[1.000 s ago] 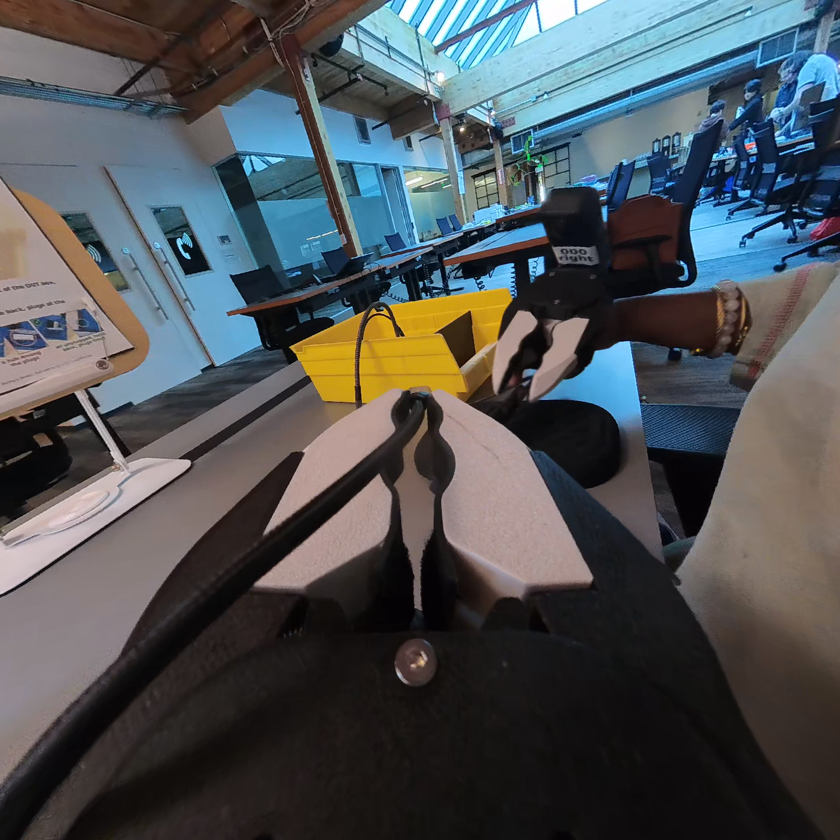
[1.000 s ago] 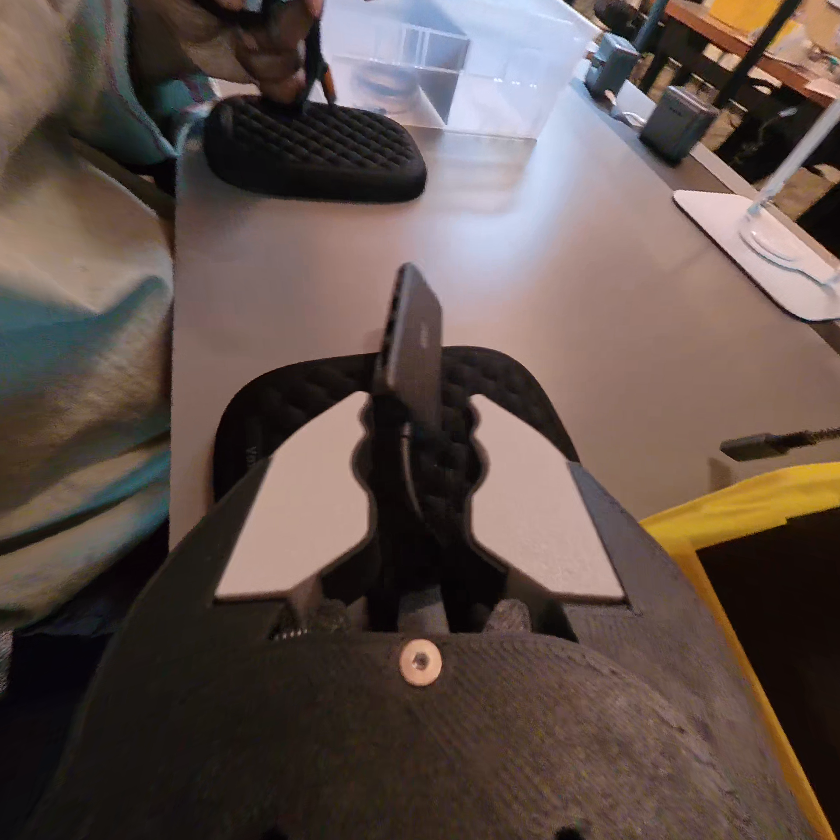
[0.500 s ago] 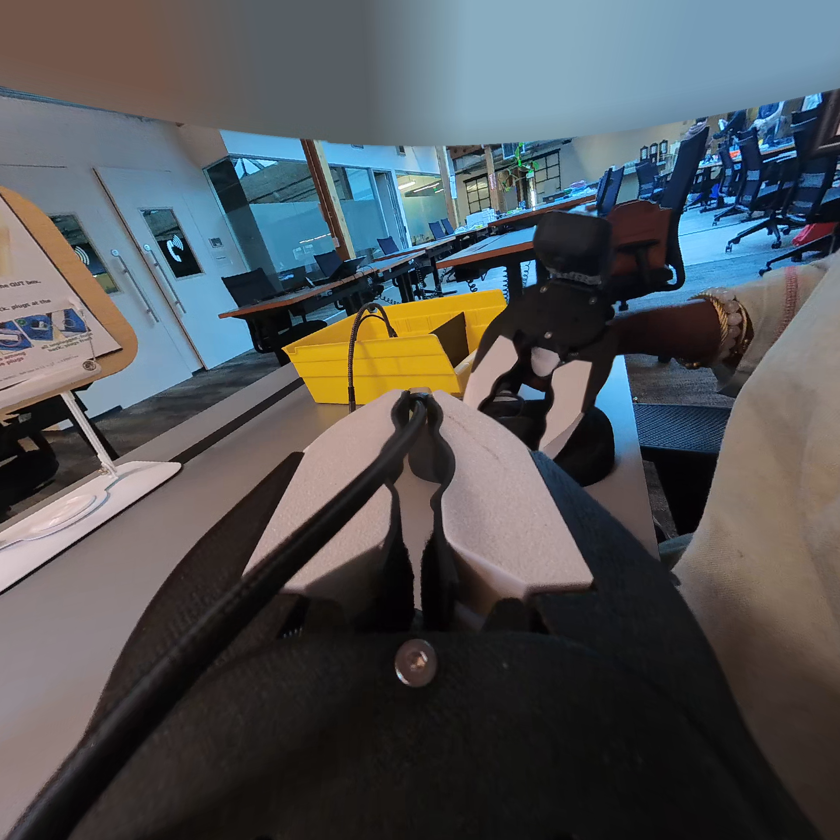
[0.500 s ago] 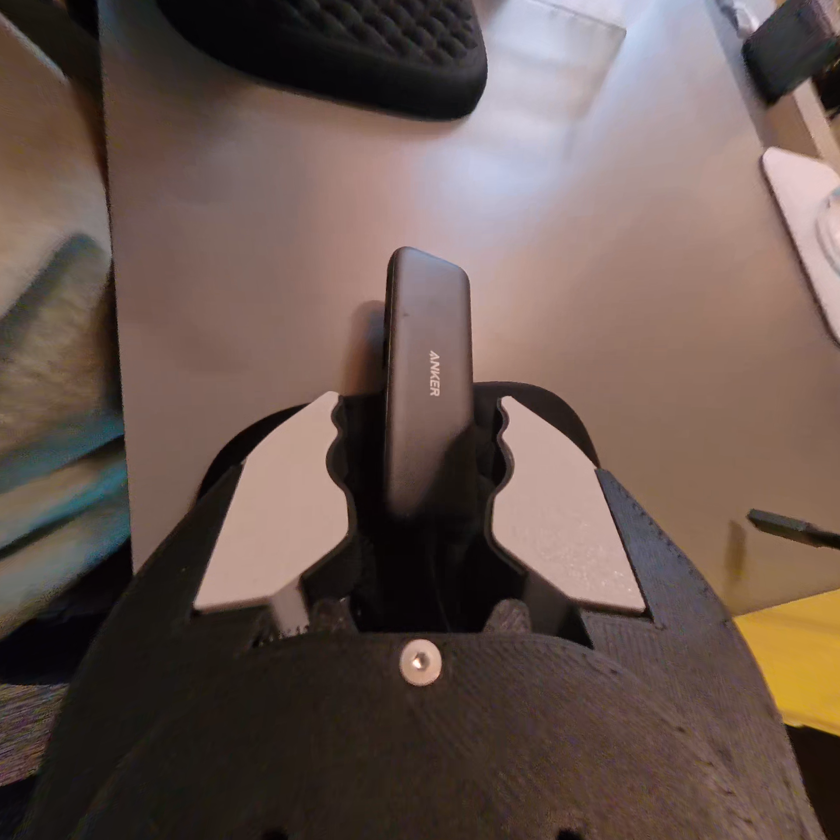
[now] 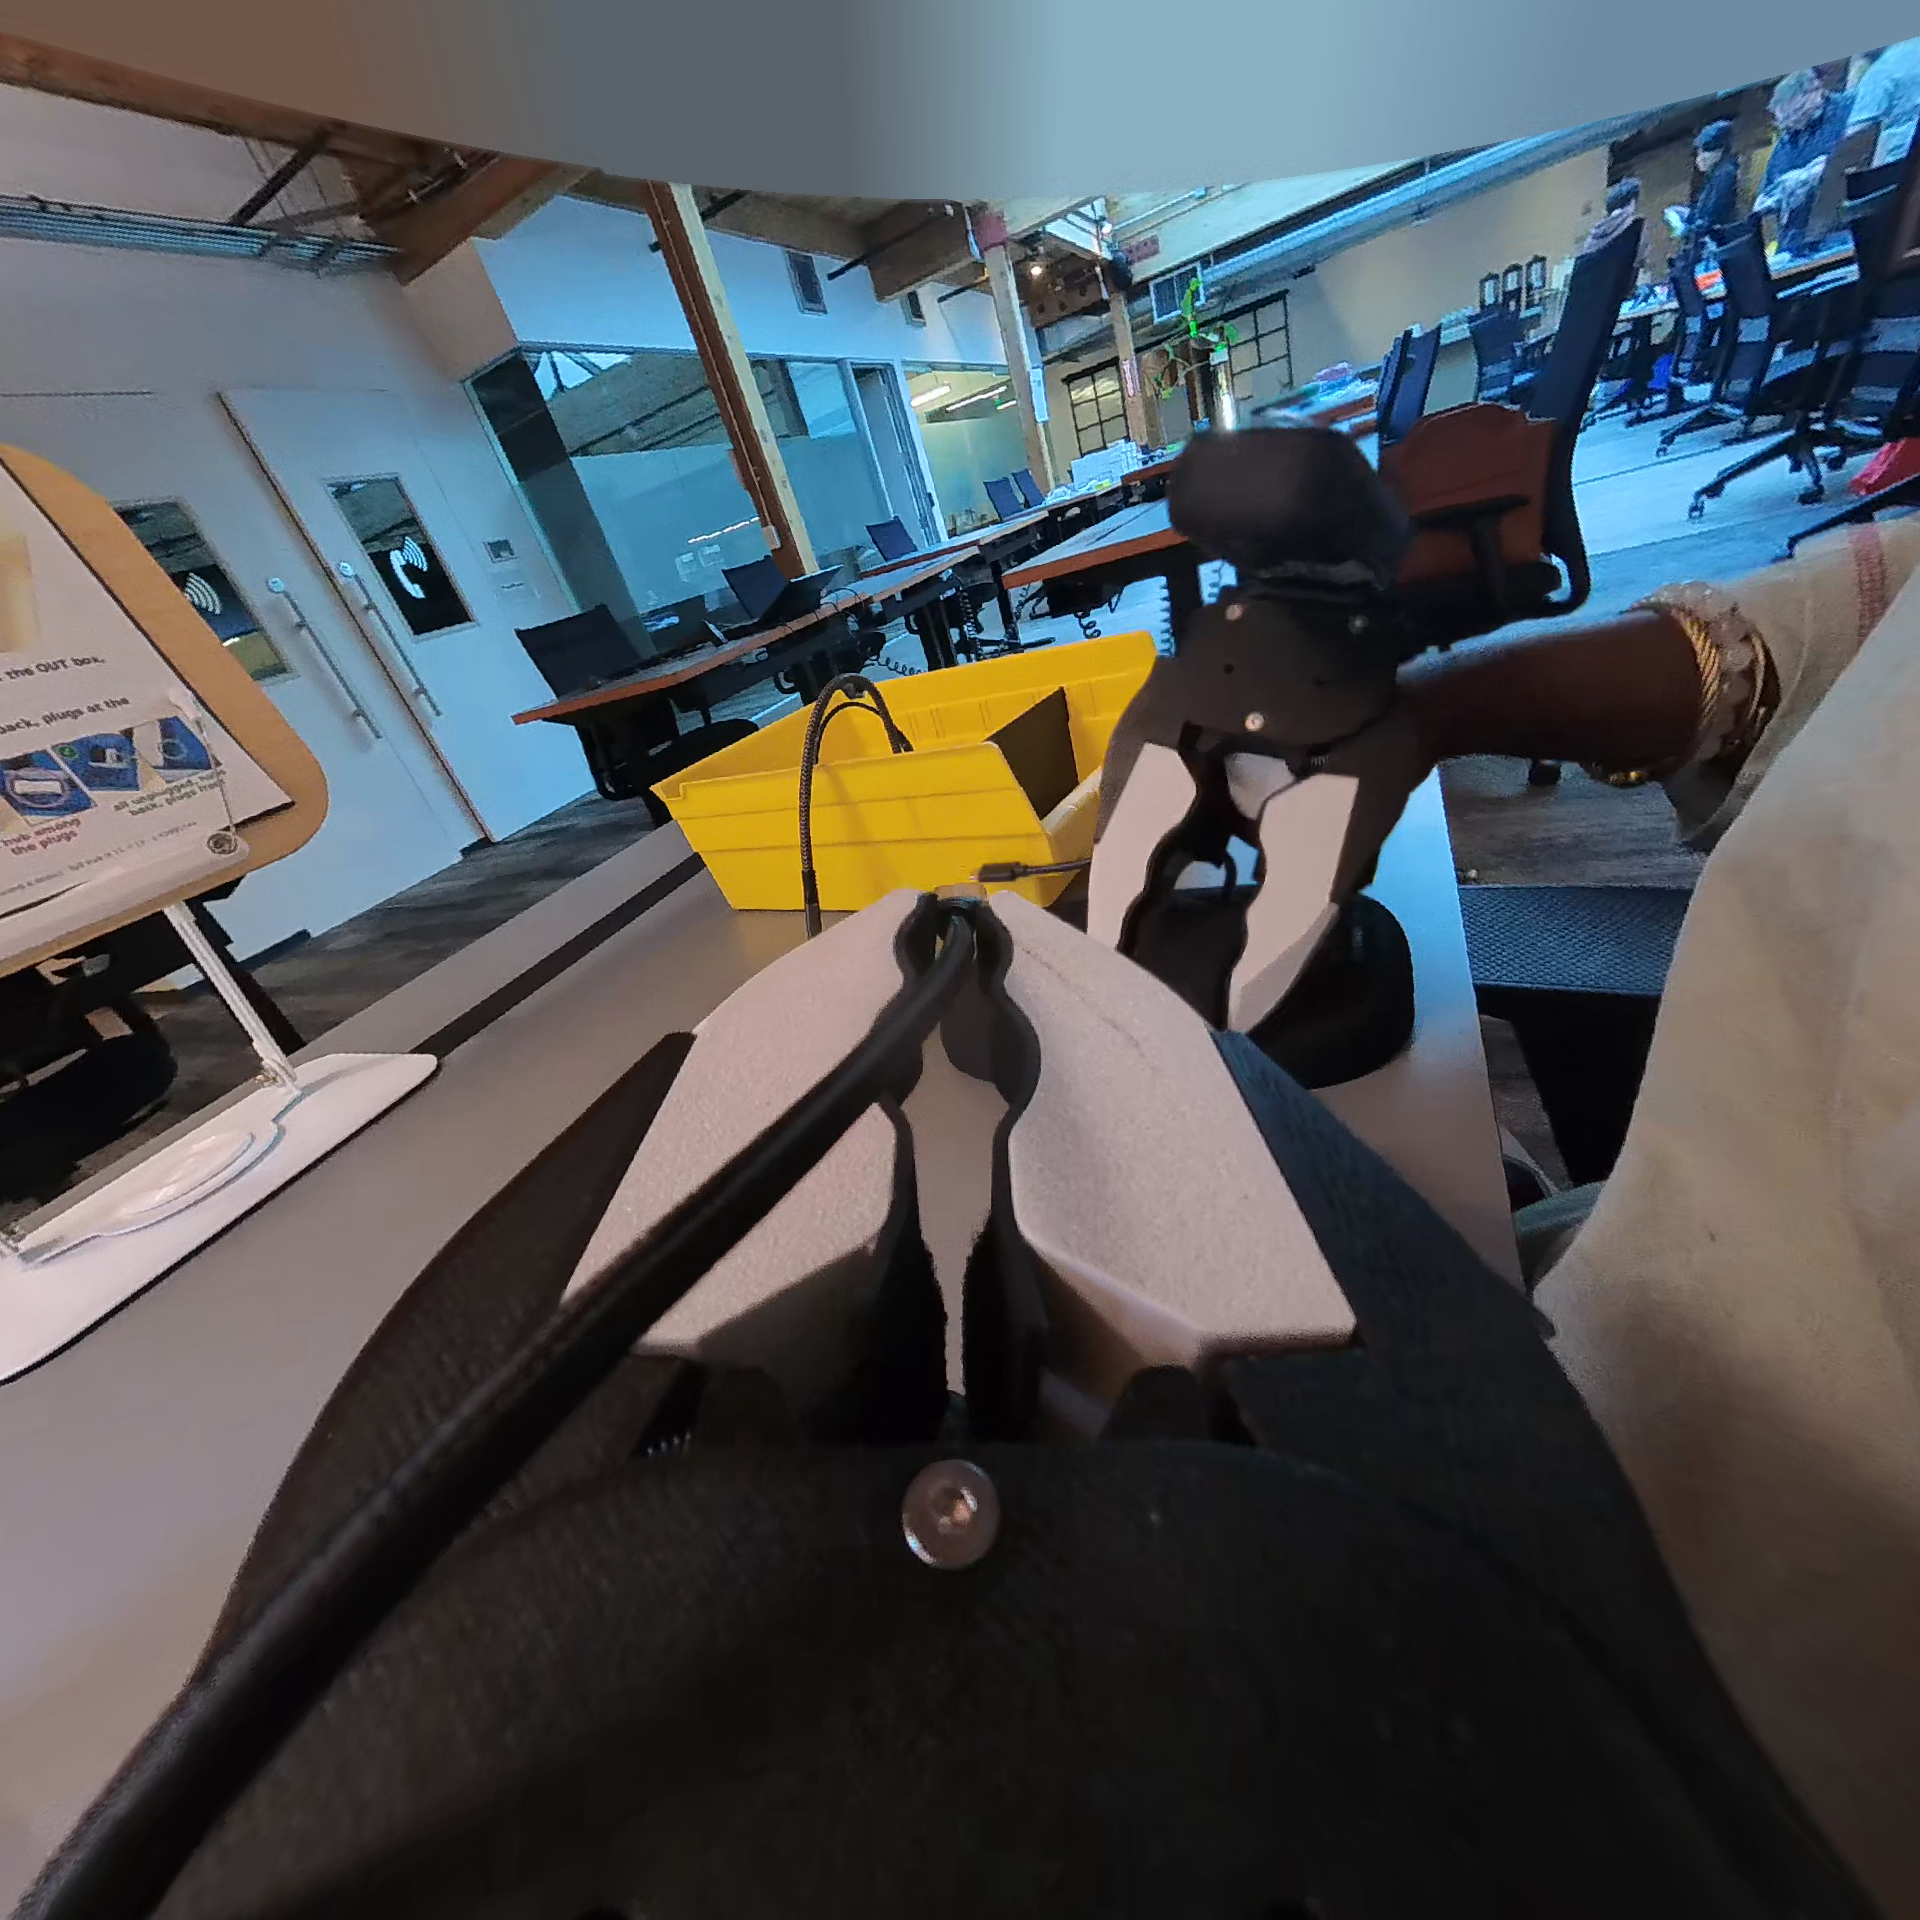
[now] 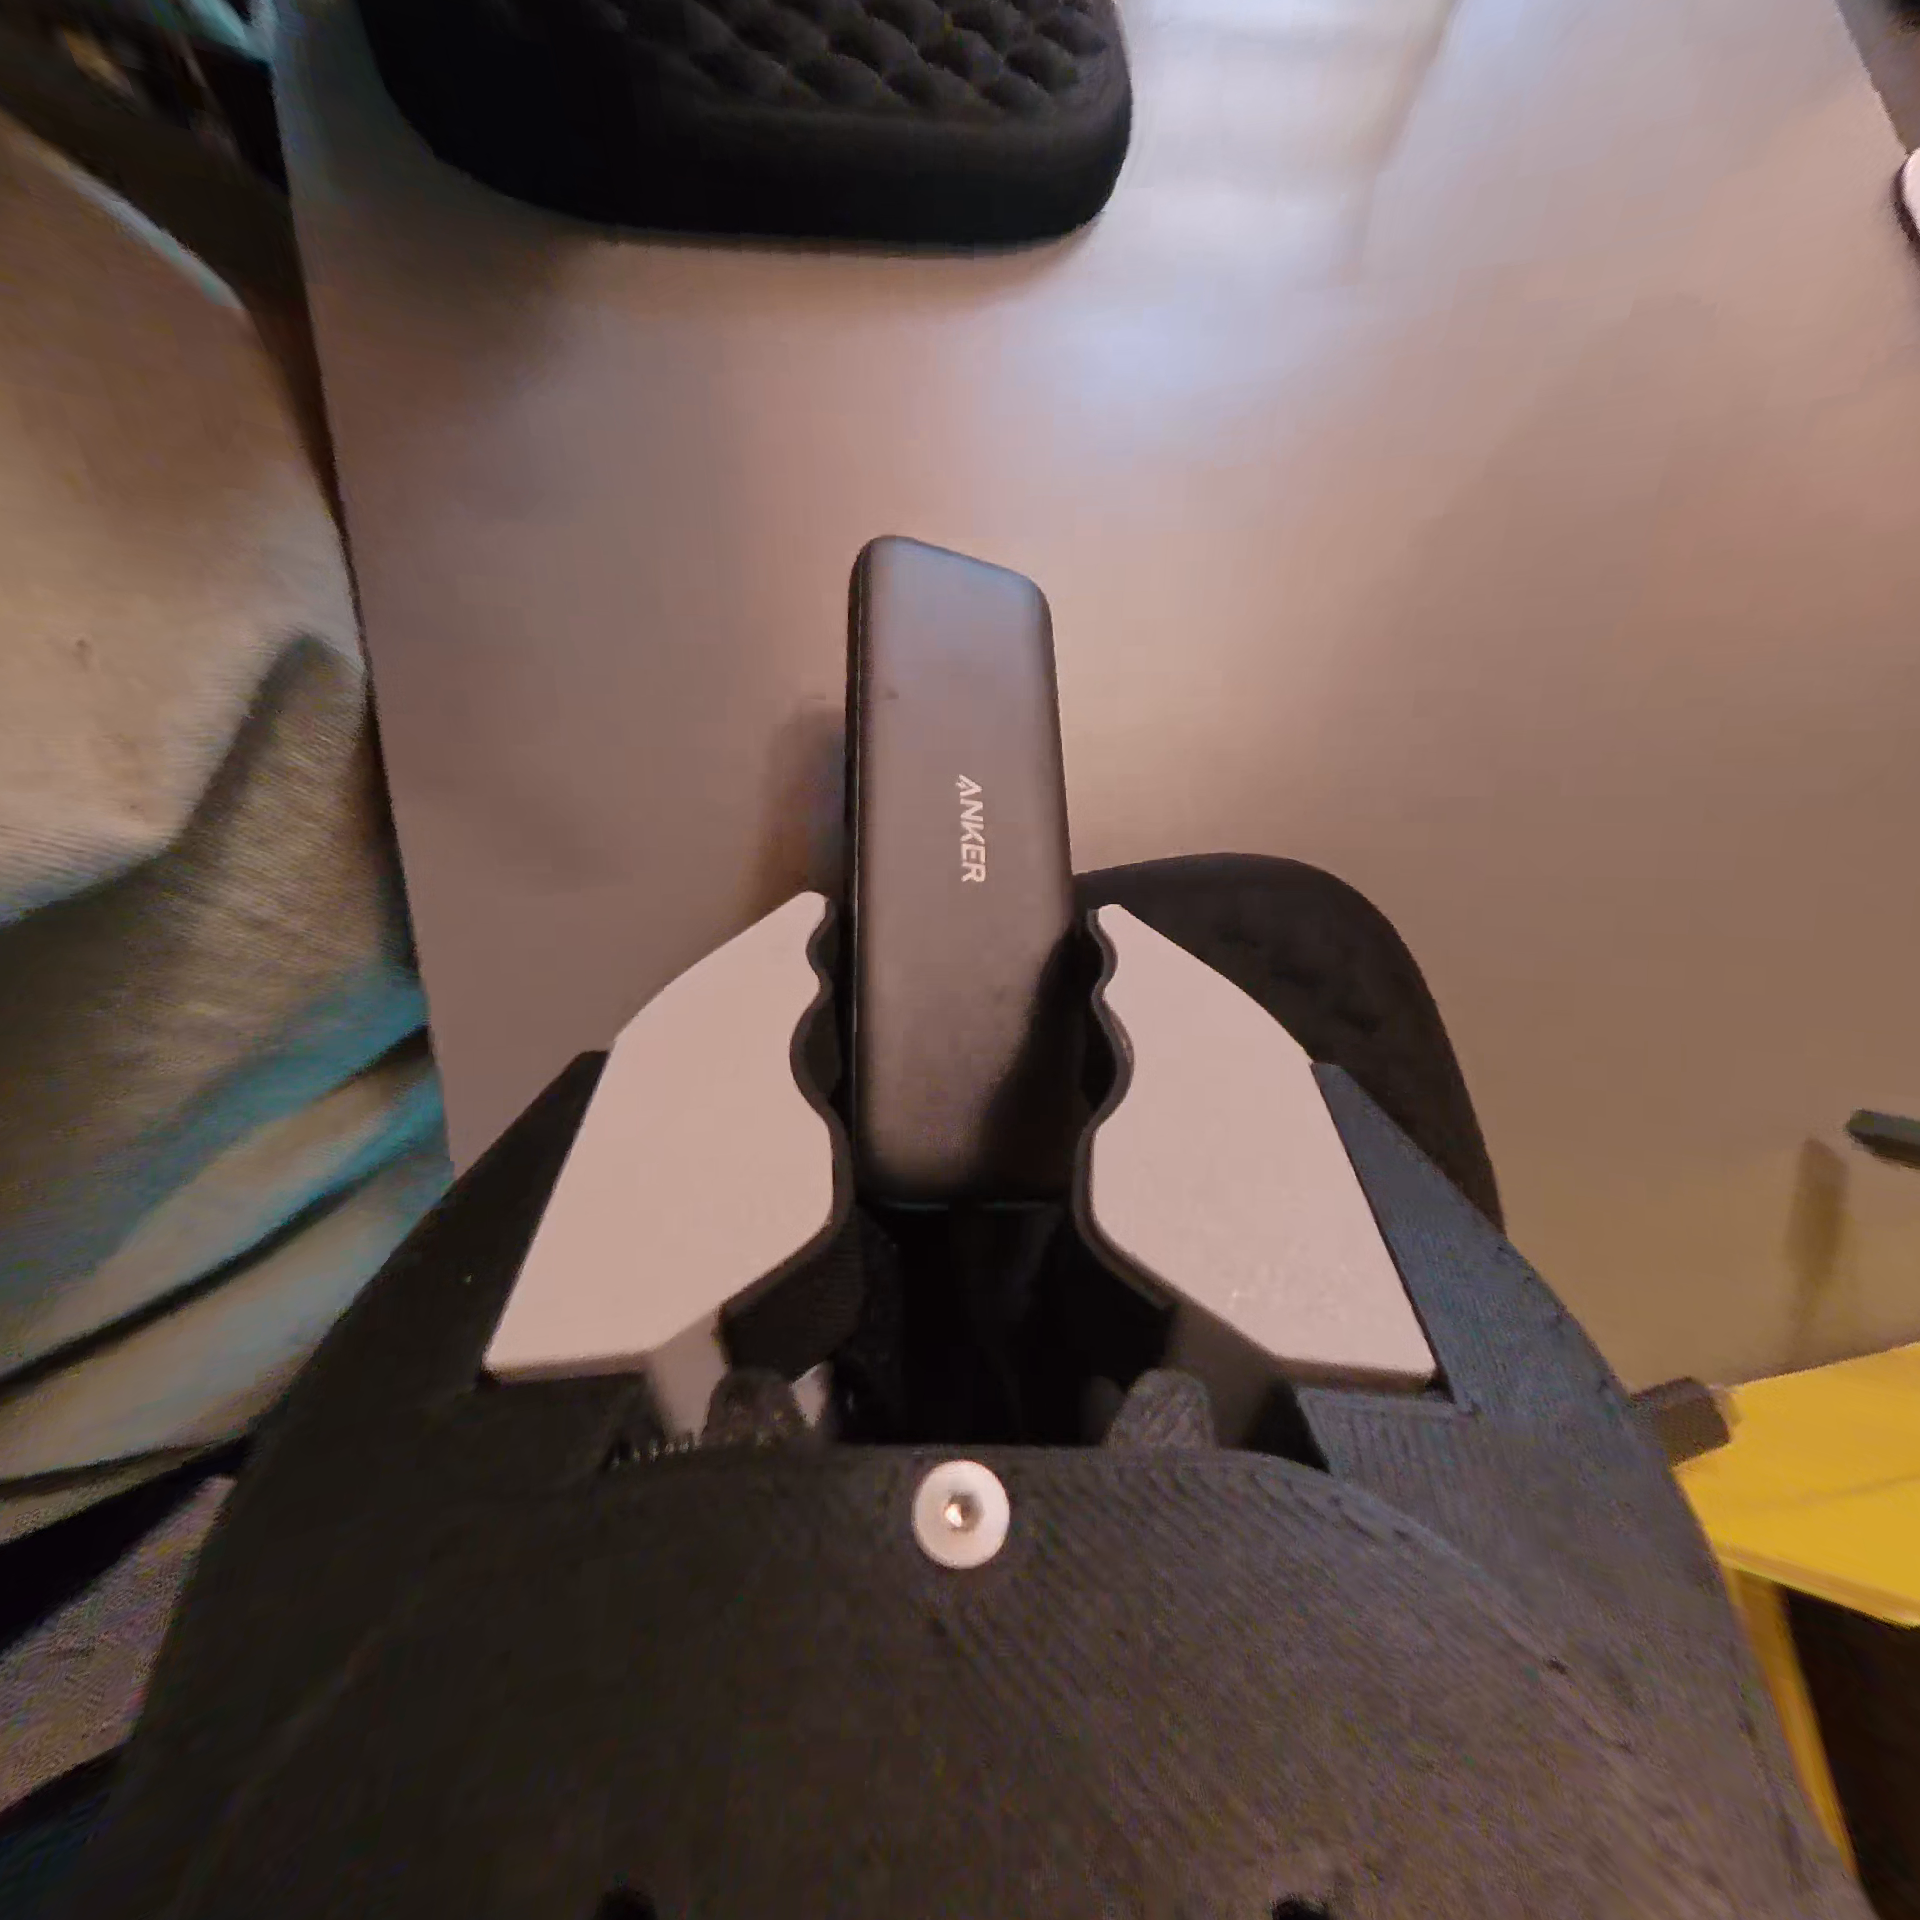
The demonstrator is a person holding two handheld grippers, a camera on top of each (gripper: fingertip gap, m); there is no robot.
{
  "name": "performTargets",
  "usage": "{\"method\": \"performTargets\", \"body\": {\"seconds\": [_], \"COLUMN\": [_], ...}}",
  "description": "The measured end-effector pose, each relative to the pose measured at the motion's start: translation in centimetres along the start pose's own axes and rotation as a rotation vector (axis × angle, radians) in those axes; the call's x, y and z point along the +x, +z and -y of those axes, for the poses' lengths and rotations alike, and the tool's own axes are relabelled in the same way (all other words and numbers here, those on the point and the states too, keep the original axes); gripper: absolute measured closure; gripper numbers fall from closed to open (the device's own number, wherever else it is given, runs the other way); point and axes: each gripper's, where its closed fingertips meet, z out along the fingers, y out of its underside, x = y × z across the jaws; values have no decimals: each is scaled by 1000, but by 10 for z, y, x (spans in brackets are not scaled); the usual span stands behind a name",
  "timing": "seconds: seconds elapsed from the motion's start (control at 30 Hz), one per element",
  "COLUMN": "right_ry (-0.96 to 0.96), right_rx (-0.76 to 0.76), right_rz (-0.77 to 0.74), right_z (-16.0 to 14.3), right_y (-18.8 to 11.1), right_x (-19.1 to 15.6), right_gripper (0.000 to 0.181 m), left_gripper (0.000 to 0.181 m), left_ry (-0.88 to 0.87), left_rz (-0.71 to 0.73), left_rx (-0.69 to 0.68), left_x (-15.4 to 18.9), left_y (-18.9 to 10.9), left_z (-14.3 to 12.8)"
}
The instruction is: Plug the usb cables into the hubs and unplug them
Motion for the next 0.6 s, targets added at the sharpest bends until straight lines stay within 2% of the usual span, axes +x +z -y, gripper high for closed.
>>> {"method": "performTargets", "body": {"seconds": [0.07,0.2,0.27,0.4,0.6], "right_ry": [143,593,713,803,773], "right_rx": [23,90,148,217,280], "right_rz": [66,246,280,243,78], "right_z": [3,2,3,8,20], "right_y": [-8,-21,-24,-24,-22], "right_x": [1,6,12,22,40], "right_gripper": [138,137,136,137,137], "left_gripper": [174,174,174,174,174], "left_ry": [4,-5,-9,-10,21], "left_rz": [-2,-20,-16,42,142], "left_rx": [-1,5,-5,-84,-116], "left_x": [1,4,5,4,-1], "left_y": [0,3,7,18,32], "left_z": [0,0,-3,-17,-26]}}
